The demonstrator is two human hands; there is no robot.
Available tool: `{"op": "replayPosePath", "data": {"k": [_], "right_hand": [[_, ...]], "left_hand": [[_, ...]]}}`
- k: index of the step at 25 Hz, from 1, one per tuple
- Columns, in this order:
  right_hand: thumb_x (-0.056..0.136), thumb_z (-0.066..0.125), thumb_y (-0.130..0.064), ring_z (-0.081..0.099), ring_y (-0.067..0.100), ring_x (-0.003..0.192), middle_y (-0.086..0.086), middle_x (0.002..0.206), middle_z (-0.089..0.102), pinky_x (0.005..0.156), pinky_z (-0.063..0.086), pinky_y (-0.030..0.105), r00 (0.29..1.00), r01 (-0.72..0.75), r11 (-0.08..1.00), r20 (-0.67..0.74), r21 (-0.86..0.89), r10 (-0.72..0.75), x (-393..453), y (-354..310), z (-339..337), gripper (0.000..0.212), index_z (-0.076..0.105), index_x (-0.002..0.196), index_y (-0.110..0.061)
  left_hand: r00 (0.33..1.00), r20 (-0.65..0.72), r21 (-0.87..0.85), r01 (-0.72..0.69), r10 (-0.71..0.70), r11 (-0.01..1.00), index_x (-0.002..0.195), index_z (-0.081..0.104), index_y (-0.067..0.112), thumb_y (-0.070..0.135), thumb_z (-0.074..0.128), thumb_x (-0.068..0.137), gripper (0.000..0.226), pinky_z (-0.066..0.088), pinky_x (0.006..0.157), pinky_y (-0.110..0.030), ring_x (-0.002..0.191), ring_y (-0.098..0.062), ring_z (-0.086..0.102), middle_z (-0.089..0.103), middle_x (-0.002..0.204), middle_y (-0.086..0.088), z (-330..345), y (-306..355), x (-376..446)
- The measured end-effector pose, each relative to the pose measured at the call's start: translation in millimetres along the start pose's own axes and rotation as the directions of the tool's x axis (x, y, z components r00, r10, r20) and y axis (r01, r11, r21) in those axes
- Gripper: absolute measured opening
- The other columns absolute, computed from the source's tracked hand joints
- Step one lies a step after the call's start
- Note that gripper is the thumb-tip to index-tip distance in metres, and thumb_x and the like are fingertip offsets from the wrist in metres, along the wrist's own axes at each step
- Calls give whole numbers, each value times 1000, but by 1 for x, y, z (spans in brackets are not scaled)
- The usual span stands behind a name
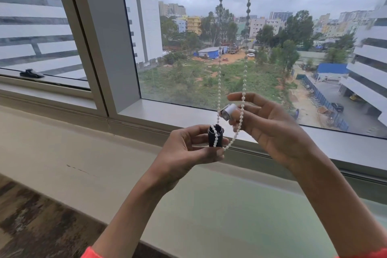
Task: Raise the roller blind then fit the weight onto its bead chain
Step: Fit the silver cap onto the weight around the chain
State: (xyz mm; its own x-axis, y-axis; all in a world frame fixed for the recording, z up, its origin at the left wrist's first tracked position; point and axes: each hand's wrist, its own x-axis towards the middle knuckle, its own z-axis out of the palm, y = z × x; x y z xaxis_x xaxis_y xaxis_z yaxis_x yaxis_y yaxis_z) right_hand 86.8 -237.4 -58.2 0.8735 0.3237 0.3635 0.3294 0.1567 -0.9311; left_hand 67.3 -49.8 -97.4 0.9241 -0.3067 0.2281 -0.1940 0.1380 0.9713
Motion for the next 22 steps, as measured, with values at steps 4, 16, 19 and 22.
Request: {"op": "replayPosePath", "data": {"k": [4, 16, 19, 22], "right_hand": [[68, 68, -18, 62, 19, 75, 15, 88, 70, 64, 54, 23, 994, -111, 979, 21, 172, 109, 4, -1, -1, 38, 68, 101, 1], [65, 81, -20, 60, 10, 55, 4, 63, 70, 52, 52, 21, 990, -54, 937, -138, -346, 7, 9, -2, 16, 23, 72, 78, -3], [61, 82, -23, 62, 11, 56, 8, 67, 70, 52, 52, 23, 989, -16, 917, -142, -399, -45, 12, -3, 18, 28, 72, 78, -3], [61, 79, -23, 61, 14, 56, 15, 69, 68, 52, 51, 22, 995, 10, 922, -87, -387, -47, 12, -6, 16, 32, 72, 87, -6]], "left_hand": [[1000, 13, 24, 15, -15, 1000, 100, 71, 5, -7, 74, 69, 33, 57, 84, -42, 85, -25, 70, 75, 89, -11, -1, 3, -1], [980, -178, 229, -44, 87, 972, 105, 73, 21, 3, 78, 68, 41, 53, 92, -36, 96, -12, 70, 77, 95, 1, -2, 4, 0], [982, -171, 257, -39, 85, 966, 102, 73, 27, 6, 77, 68, 41, 54, 90, -34, 93, -11, 71, 77, 92, 5, -1, 5, 0], [992, -124, 173, 16, 5, 985, 103, 74, 19, 5, 77, 65, 40, 57, 81, -34, 82, -14, 70, 77, 88, -2, -3, 6, -1]]}}
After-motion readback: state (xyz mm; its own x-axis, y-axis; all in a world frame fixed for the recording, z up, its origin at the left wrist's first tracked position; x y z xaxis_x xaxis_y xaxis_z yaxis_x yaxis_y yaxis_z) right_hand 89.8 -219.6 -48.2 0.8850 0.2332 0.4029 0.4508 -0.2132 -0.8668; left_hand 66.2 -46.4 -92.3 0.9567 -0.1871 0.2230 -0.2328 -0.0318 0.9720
